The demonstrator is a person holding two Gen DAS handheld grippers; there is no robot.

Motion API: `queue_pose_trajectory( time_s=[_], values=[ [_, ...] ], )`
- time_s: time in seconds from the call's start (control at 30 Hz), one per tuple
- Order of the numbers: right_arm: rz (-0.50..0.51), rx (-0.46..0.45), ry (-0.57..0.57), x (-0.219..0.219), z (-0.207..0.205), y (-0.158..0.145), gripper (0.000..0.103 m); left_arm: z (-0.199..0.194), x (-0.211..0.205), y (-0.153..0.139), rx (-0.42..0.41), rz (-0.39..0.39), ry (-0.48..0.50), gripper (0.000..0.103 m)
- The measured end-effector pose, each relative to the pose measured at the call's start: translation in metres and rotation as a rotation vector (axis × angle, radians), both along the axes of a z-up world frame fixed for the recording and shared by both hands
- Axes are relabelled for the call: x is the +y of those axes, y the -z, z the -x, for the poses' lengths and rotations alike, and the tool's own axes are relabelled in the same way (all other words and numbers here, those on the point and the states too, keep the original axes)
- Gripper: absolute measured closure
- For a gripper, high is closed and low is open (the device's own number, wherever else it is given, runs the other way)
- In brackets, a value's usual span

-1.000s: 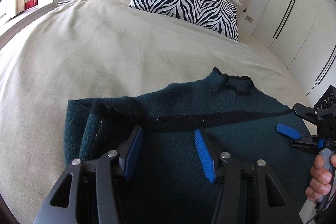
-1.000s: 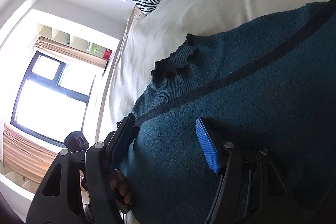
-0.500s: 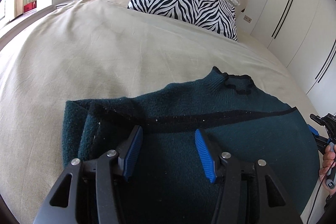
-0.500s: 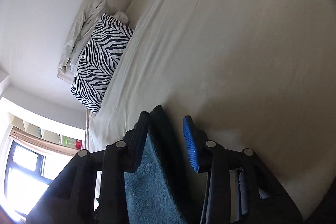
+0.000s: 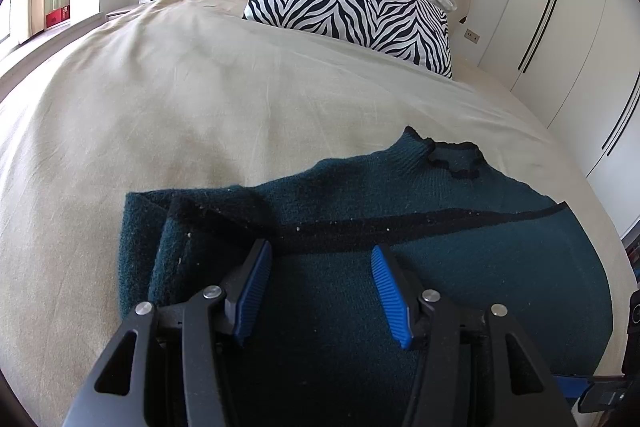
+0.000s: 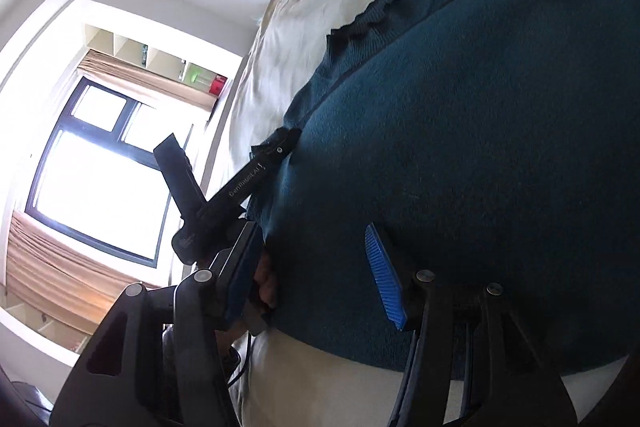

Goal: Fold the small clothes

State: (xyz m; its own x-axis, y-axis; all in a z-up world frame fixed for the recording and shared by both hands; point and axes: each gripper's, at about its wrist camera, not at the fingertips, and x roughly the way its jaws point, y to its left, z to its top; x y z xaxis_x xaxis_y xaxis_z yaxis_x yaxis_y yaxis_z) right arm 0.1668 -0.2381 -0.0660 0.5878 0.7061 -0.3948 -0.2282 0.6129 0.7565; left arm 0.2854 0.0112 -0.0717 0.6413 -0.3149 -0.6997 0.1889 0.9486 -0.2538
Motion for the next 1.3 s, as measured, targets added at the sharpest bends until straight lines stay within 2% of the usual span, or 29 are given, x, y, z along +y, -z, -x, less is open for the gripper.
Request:
queue_pose_trajectory(
  time_s=[0.03, 0.13, 0.2, 0.27, 0.33, 0.4, 0.47, 0.53, 0.6, 0.67, 0.73, 0.77, 0.87, 0.97, 1.07, 1.1, 1.17, 1.23, 1.3],
  values=[
    [-0.028, -0.013, 0.010, -0.006, 0.003, 0.005, 0.057, 0.000, 0.001, 0.000, 0.000, 0.005, 0.001, 0.048],
    [-0.114, -0.001, 0.114, -0.045, 0.014, 0.010, 0.059, 0.001, 0.005, -0.004, 0.019, 0.039, 0.007, 0.047],
    [-0.102, -0.025, 0.221, -0.078, 0.021, 0.008, 0.059, 0.008, 0.010, -0.012, 0.046, 0.050, 0.003, 0.047],
    [-0.120, -0.026, 0.321, -0.108, 0.036, 0.010, 0.059, 0.028, 0.010, -0.024, 0.062, 0.044, -0.024, 0.048],
    [-0.108, -0.028, 0.428, -0.130, 0.054, 0.008, 0.058, 0.056, 0.007, -0.039, 0.061, 0.118, 0.004, 0.048],
    [-0.101, -0.020, 0.512, -0.142, 0.070, 0.004, 0.056, 0.086, -0.004, -0.055, 0.041, 0.156, 0.040, 0.047],
    [-0.163, -0.026, 0.485, -0.140, 0.076, 0.002, 0.053, 0.110, -0.024, -0.062, 0.023, 0.186, 0.113, 0.043],
    [-0.175, -0.039, 0.397, -0.119, 0.075, -0.003, 0.053, 0.123, -0.041, -0.056, 0.037, 0.206, 0.151, 0.043],
    [-0.173, -0.032, 0.277, -0.082, 0.066, -0.007, 0.053, 0.126, -0.050, -0.036, 0.095, 0.208, 0.151, 0.043],
    [-0.157, 0.016, 0.149, -0.046, 0.056, -0.001, 0.049, 0.126, -0.048, -0.013, 0.163, 0.192, 0.123, 0.043],
    [-0.099, 0.057, 0.110, -0.028, 0.050, 0.011, 0.049, 0.129, -0.031, -0.001, 0.178, 0.228, 0.101, 0.055],
    [-0.106, 0.055, 0.117, -0.029, 0.048, 0.016, 0.049, 0.131, -0.021, 0.000, 0.183, 0.252, 0.092, 0.056],
    [-0.217, 0.038, 0.179, -0.056, 0.056, 0.027, 0.051, 0.137, 0.007, -0.001, 0.188, 0.303, 0.053, 0.057],
    [-0.251, 0.016, 0.285, -0.095, 0.071, 0.027, 0.050, 0.144, 0.033, 0.002, 0.191, 0.365, 0.023, 0.057],
    [-0.283, 0.004, 0.422, -0.139, 0.099, 0.027, 0.050, 0.154, 0.059, -0.004, 0.177, 0.369, -0.027, 0.055],
    [-0.291, -0.002, 0.473, -0.153, 0.109, 0.026, 0.049, 0.158, 0.070, -0.009, 0.168, 0.362, -0.064, 0.050],
    [-0.297, -0.012, 0.547, -0.176, 0.131, 0.023, 0.049, 0.165, 0.094, -0.021, 0.120, 0.402, -0.115, 0.042],
    [-0.295, -0.030, 0.573, -0.186, 0.147, 0.017, 0.046, 0.165, 0.114, -0.030, 0.085, 0.403, -0.169, 0.030],
    [-0.292, -0.048, 0.553, -0.184, 0.154, 0.010, 0.046, 0.155, 0.125, -0.030, 0.097, 0.420, -0.178, 0.030]
  ],
)
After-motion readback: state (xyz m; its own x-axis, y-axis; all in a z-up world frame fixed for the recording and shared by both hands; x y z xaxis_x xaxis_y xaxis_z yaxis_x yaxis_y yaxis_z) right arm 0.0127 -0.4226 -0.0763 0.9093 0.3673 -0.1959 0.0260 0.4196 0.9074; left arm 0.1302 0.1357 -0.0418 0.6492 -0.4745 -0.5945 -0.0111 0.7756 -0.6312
